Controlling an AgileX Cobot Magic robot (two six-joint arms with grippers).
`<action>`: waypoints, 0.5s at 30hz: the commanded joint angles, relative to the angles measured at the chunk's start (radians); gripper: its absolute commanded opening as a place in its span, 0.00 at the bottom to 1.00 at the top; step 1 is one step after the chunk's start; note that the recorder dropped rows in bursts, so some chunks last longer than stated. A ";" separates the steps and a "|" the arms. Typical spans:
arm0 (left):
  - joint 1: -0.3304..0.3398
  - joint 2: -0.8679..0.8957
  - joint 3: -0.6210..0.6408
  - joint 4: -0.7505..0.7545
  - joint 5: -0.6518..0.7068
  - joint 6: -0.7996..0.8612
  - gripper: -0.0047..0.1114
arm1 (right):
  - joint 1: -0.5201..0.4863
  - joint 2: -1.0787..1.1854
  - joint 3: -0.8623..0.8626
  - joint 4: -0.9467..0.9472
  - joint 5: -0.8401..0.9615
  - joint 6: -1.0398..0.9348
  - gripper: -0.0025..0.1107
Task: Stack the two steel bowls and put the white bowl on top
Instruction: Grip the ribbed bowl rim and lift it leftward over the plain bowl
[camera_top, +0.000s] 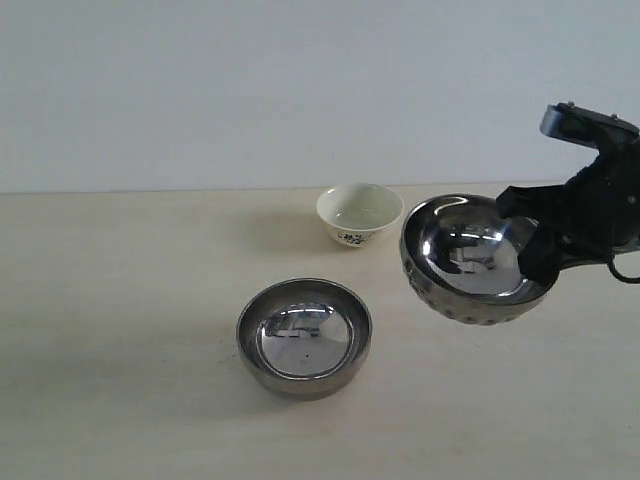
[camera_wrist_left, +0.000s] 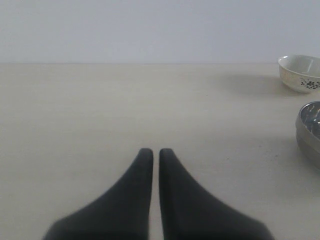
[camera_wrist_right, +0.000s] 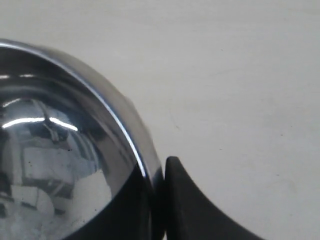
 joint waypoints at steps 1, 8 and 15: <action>0.003 -0.007 0.004 -0.008 0.001 -0.009 0.07 | 0.079 -0.073 0.001 -0.004 0.009 0.041 0.02; 0.003 -0.007 0.004 -0.008 0.001 -0.009 0.07 | 0.181 -0.073 -0.001 -0.004 -0.037 0.144 0.02; 0.003 -0.007 0.004 -0.008 0.001 -0.009 0.07 | 0.277 -0.073 -0.001 -0.004 -0.107 0.214 0.02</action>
